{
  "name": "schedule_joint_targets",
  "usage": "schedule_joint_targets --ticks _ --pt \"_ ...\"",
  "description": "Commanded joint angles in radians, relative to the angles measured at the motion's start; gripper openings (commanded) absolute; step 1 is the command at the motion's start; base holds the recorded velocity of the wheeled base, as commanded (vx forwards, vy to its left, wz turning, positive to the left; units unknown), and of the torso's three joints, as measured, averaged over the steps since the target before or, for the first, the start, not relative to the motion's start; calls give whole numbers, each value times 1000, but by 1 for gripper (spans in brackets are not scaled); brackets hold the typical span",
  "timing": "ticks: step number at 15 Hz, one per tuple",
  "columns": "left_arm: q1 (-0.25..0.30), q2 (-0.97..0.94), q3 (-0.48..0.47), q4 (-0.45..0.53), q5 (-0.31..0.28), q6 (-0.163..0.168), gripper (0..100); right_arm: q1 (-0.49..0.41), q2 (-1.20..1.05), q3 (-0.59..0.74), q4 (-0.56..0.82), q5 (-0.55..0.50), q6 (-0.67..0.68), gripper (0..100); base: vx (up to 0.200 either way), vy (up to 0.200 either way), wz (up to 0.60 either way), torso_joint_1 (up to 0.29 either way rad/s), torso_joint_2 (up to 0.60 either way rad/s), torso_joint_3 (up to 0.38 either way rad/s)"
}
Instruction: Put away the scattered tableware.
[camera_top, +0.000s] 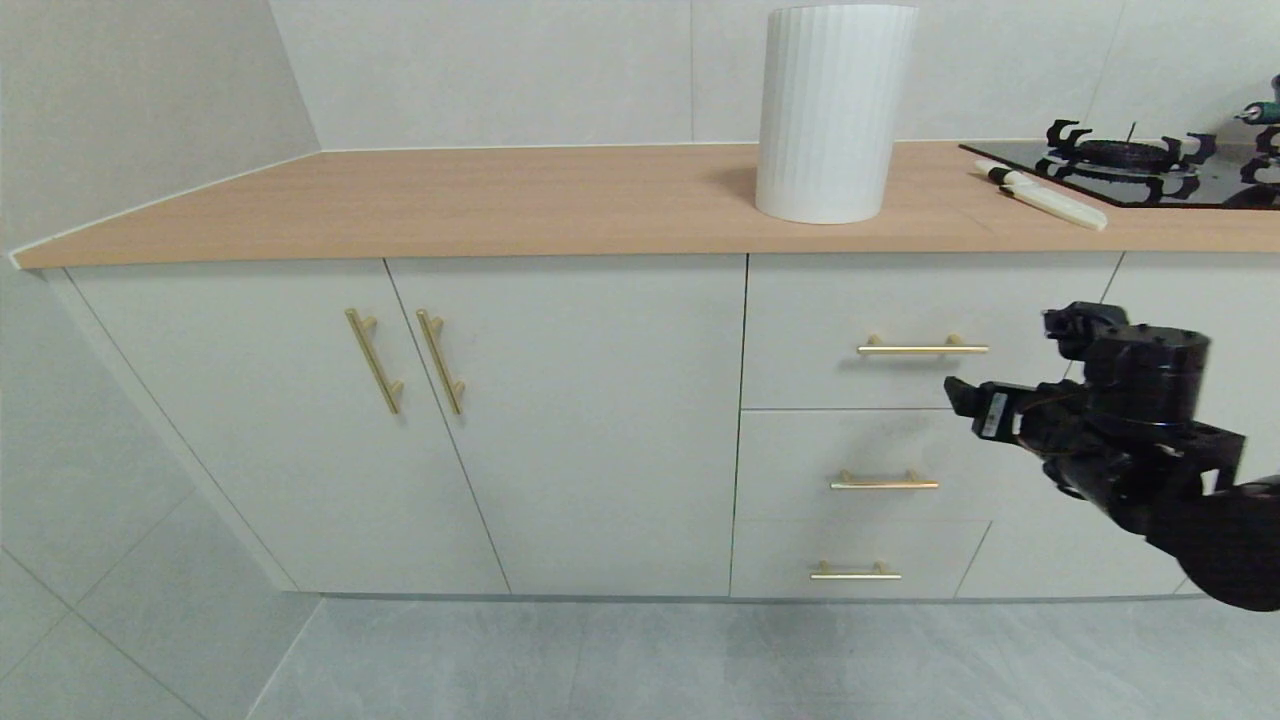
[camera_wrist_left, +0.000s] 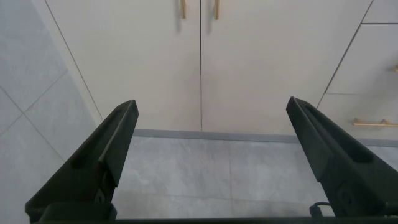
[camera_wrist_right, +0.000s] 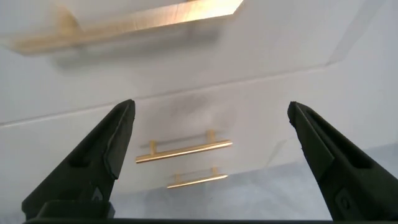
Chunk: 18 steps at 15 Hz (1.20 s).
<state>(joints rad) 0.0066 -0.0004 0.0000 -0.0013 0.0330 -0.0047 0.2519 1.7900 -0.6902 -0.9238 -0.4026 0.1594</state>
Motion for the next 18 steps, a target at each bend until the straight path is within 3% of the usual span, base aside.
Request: schedule_joint_targets --ticks 1,5,7,9,12,18 --pt "1 0 0 0 1 0 100 -5 -445 173 8 -41 -123 100 0 0 0 0 0 0" --pt "0 0 0 0 1 0 100 -43 -807 282 59 -56 -291 100 0 0 0 0 0 0" --pt "1 0 0 0 1 0 100 -54 -948 276 200 -56 -305 100 0 0 0 0 0 0" --pt "1 0 0 0 1 -1 100 -72 -1196 261 474 -58 -316 100 0 0 0 0 0 0" --pt "1 0 0 0 1 0 100 -209 -1456 256 704 -52 -336 100 0 0 0 0 0 0" --pt "1 0 0 0 1 0 100 -252 -1790 264 1016 -33 -379 100 0 0 0 0 0 0"
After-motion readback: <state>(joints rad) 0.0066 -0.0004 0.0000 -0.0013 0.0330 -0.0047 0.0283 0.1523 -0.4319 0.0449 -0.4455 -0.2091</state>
